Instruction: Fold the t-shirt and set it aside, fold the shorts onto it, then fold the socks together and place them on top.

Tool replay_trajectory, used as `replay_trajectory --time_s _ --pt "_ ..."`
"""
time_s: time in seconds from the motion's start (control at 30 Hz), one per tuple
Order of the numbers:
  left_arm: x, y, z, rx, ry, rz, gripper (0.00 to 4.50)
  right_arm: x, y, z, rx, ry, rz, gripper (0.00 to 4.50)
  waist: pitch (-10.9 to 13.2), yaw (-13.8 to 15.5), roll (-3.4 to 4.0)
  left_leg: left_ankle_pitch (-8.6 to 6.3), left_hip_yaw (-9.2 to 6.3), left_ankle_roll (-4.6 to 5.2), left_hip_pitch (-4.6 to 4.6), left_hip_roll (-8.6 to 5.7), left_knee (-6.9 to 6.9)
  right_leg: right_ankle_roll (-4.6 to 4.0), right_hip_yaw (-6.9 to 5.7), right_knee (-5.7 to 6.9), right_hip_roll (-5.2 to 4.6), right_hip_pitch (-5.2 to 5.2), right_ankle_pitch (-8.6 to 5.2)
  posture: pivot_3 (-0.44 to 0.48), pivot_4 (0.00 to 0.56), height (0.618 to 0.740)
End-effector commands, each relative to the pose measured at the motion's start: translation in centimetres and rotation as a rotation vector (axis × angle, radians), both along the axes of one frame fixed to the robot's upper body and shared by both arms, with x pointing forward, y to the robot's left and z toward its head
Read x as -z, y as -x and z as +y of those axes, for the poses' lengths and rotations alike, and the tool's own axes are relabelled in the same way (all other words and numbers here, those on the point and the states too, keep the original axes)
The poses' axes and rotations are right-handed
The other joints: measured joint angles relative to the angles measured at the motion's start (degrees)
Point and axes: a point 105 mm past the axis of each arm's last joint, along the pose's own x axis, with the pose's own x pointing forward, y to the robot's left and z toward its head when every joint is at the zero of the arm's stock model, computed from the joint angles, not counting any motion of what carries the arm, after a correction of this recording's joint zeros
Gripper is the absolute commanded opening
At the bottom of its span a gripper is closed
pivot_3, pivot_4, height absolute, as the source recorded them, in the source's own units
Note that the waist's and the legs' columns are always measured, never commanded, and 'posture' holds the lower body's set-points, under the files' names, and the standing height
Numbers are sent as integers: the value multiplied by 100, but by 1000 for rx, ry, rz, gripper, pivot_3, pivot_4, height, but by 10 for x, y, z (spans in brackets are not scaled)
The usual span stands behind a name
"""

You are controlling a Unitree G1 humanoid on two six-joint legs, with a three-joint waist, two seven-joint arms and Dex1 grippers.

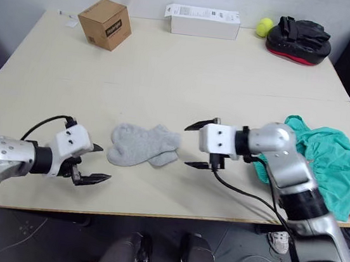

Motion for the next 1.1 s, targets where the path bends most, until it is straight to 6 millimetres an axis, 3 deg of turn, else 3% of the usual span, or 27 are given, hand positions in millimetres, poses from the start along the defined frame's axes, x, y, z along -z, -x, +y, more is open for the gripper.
replay_trajectory --time_s 0.03,0.1,0.23,0.57,0.67,0.93,1.1 --pt "1 -5 -9 35 -15 -75 4489 3 -10 12 -46 37 -97 4500 0 -1 0 -1 0 1 1 0 0 0 -1 4 0 0 0 0 150 740" --pt "4 -5 -11 48 -24 -86 4489 6 -15 17 -59 45 -120 4500 0 -13 0 -1 0 2 0 0 1 0 -2 5 0 -1 0 0 150 740" --pt "9 -9 -11 45 -30 -97 4002 10 -26 28 -72 64 -173 3595 0 -67 0 2 0 7 0 0 2 1 -3 5 -1 1 0 0 150 740" --pt "13 -12 -10 30 -26 -89 990 16 -32 35 -95 60 -180 126 0 -73 0 6 0 7 10 1 3 1 -2 15 -1 6 0 0 150 740" --pt "11 -13 -10 21 -11 -93 89 15 -31 35 -100 57 -177 0 0 -73 0 6 0 6 10 2 2 1 -2 16 -1 6 0 0 150 740" --pt "-23 -18 -9 70 91 -97 39 -5 -29 29 -83 -1 -166 0 0 -70 0 6 -1 6 8 1 3 1 -2 17 -1 6 0 0 150 740" --pt "-46 -30 11 114 27 -128 39 -15 -19 25 -79 -33 -127 0 1 -70 2 6 -2 5 9 2 2 1 -4 16 -1 4 0 0 150 740"
